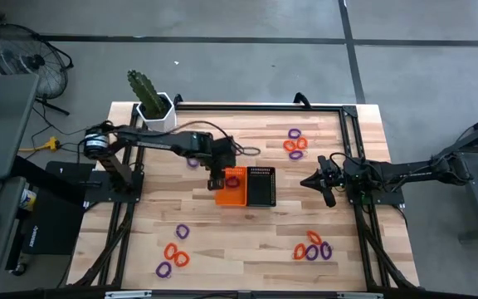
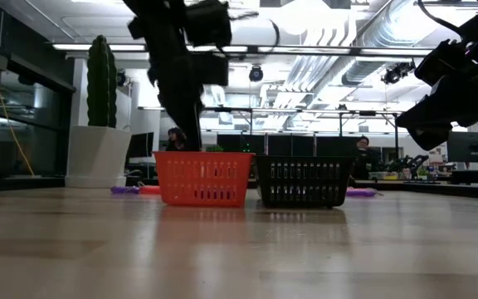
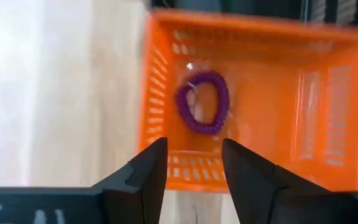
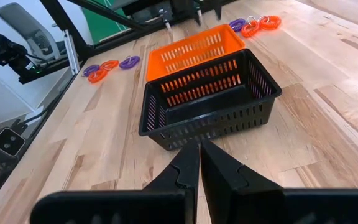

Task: Sort spring keychains
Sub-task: Put the violet spring keychain into the orange bin

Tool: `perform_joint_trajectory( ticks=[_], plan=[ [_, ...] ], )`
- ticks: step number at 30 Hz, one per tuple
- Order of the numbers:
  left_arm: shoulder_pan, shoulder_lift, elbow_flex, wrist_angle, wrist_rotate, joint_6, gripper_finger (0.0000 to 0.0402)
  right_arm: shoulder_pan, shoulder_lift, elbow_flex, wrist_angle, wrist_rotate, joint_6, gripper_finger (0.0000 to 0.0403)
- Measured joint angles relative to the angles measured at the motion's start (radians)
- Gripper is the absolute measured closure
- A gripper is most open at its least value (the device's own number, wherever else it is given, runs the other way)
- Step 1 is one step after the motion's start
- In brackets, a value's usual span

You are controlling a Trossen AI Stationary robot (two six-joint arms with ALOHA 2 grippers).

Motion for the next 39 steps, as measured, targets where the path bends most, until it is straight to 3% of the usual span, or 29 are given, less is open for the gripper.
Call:
perform_joint_trajectory(
  ticks=[14, 26, 39],
  plan=[
    [0.161, -0.086, -0.003, -0.337, -0.053, -0.360, 0.0250, 0.000, 0.000, 0.000, 0.000, 0.000, 0.000, 0.0391],
    [0.254, -0.086, -0.177, -0.313, -0.111, -0.475, 0.0250, 0.000, 0.000, 0.000, 0.000, 0.000, 0.000, 0.0391],
    [0.265, -0.066, -0.251, -0.177, -0.169, -0.536, 0.0250, 0.000, 0.000, 0.000, 0.000, 0.000, 0.000, 0.0391]
  ],
)
